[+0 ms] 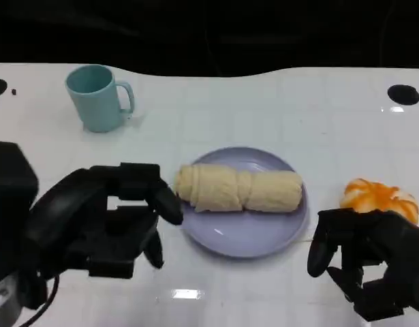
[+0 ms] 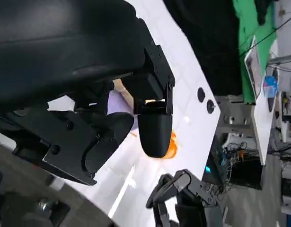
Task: Grasp the towel on the left side of the plate with the left hand and place it into the plate.
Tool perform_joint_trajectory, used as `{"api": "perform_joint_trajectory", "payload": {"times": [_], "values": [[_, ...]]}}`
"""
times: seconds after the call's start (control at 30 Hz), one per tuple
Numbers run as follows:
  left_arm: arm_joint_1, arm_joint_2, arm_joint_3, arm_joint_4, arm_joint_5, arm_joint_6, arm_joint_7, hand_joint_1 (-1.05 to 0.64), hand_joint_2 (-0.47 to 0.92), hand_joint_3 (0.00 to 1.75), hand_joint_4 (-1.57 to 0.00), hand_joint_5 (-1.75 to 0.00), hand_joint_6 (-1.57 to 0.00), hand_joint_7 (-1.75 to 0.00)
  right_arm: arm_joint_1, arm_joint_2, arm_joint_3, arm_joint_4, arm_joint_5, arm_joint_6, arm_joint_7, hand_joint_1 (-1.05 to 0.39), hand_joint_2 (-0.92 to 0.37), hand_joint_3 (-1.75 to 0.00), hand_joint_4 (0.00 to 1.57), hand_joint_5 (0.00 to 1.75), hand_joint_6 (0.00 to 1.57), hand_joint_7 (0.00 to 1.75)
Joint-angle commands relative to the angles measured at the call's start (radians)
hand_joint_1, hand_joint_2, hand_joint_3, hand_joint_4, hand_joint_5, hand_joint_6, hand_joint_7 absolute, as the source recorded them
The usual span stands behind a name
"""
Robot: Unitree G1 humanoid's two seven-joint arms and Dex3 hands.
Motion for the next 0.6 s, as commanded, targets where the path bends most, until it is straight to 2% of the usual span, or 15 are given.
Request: {"api": "perform_joint_trajectory", "payload": {"times": [0.03,0.1,0.23,0.4,0.6], "values": [[0.027,-0.027,0.033,0.005,-0.071,0.107,0.072,-0.11,0.55,1.23,-0.78,-1.72,-0.77,-1.45,0.010,-0.023,-0.044,0.015,0.024,-0.024,0.017,0.01,-0.54,-1.12,0.75,1.75,0.71,1.45],[0.024,-0.047,0.038,0.021,-0.094,0.149,0.105,-0.13,0.58,1.16,-0.73,-1.74,-0.71,-1.51,0.014,-0.029,-0.053,0.021,0.029,-0.035,0.024,0.01,-0.54,-1.12,0.74,1.75,0.70,1.45],[0.006,-0.070,0.065,0.067,-0.151,0.207,0.138,-0.14,0.62,1.10,-0.75,-1.75,-0.68,-1.58,0.019,-0.035,-0.059,0.031,0.031,-0.050,0.029,0.01,-0.55,-1.12,0.74,1.75,0.70,1.45],[-0.014,-0.087,0.066,0.142,-0.165,0.208,0.183,-0.15,0.65,1.06,-0.76,-1.75,-0.65,-1.64,0.014,-0.037,-0.056,0.045,0.025,-0.055,0.024,0.01,-0.55,-1.12,0.74,1.75,0.70,1.45],[-0.018,-0.074,0.056,0.170,-0.170,0.189,0.190,-0.13,0.65,1.08,-0.78,-1.75,-0.65,-1.66,0.012,-0.032,-0.049,0.056,0.016,-0.068,0.015,0.03,-0.55,-1.12,0.75,1.75,0.69,1.46]]}}
